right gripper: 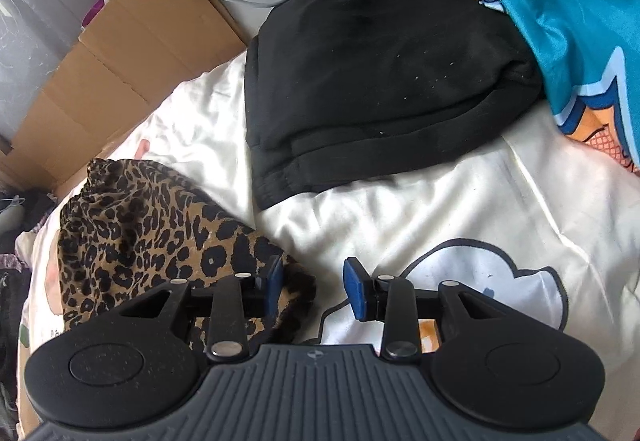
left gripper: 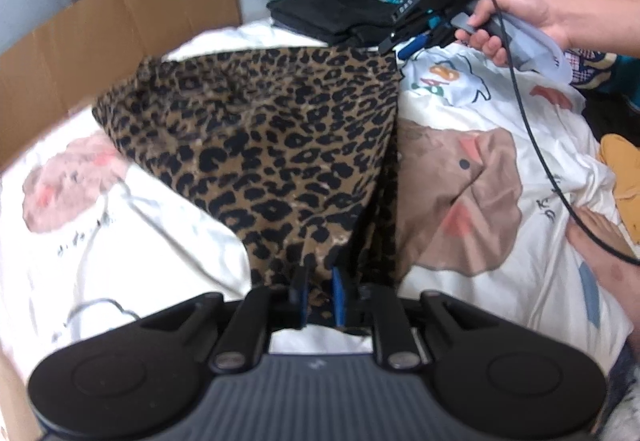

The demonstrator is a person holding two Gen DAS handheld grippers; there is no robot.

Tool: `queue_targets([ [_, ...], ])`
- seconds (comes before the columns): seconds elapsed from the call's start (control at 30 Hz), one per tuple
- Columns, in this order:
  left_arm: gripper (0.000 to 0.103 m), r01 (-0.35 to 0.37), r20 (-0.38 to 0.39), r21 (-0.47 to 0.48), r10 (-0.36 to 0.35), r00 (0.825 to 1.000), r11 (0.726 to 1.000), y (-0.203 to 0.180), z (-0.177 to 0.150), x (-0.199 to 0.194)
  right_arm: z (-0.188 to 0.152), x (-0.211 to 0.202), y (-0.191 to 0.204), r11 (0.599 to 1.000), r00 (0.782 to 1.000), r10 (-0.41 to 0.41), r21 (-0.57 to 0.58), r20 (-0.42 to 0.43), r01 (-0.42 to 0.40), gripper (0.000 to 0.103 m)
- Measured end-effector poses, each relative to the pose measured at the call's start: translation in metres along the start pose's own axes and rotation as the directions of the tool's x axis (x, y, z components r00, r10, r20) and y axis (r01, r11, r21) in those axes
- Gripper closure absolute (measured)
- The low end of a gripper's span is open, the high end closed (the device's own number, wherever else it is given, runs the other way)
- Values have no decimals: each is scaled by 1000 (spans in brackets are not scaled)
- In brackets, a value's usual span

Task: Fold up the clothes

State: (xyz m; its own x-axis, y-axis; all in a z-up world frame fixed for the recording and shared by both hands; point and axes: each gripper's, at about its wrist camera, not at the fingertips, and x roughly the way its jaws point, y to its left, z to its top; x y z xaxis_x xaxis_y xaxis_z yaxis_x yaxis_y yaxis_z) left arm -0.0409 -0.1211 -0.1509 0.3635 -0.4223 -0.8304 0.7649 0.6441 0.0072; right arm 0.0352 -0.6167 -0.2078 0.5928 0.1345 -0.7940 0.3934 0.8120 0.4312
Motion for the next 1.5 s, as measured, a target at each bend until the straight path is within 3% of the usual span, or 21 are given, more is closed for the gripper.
queue_targets([
  [0.2, 87, 87, -81, -164, -101, 992, 983, 11, 4, 6, 0, 5, 5, 1000, 1000, 14, -20, -6, -15, 65],
  [0.47, 80, 146, -98, -366, -194, 976, 919, 28, -3, 15, -3, 5, 10, 999, 1000, 26, -40, -14, -26, 65],
  [0.6, 58, 168, -83, -405, -219, 972, 899, 30, -3, 17, -3, 3, 11, 998, 999, 35, -47, -10, -35, 65],
  [0.73, 60, 179, -46, -474, -227, 973, 862, 36, -6, 22, -3, 3, 11, 998, 999, 39, -43, -7, -40, 65],
  [0.77, 69, 183, -34, -479, -227, 973, 858, 37, -6, 22, -3, 3, 11, 998, 999, 40, -45, -6, -40, 65],
  [0.8, 81, 186, -28, -479, -226, 974, 858, 38, -5, 22, -3, 3, 12, 998, 999, 40, -47, -3, -40, 65],
  [0.87, 88, 181, -26, -470, -218, 976, 864, 38, -4, 22, -3, 3, 12, 998, 999, 45, -50, -5, -45, 66],
  [0.9, 96, 178, -26, -465, -214, 976, 867, 38, -4, 22, -3, 4, 11, 997, 999, 48, -53, -9, -49, 75],
  [0.93, 97, 178, -22, -464, -212, 977, 867, 39, -4, 22, -3, 4, 11, 997, 999, 52, -55, -14, -52, 91],
  [0.97, 98, 176, -19, -463, -208, 978, 869, 39, -5, 20, -3, 4, 13, 996, 998, 55, -68, -17, -56, 99],
  [1.17, 98, 138, -5, -410, -154, 988, 902, 44, -4, 8, -3, 0, 16, 992, 998, 67, -104, -10, -67, 101],
  [1.5, 99, 69, 54, -274, -56, 997, 959, 43, 4, -10, 9, -4, 18, 990, 991, 129, -55, 38, -126, 101],
])
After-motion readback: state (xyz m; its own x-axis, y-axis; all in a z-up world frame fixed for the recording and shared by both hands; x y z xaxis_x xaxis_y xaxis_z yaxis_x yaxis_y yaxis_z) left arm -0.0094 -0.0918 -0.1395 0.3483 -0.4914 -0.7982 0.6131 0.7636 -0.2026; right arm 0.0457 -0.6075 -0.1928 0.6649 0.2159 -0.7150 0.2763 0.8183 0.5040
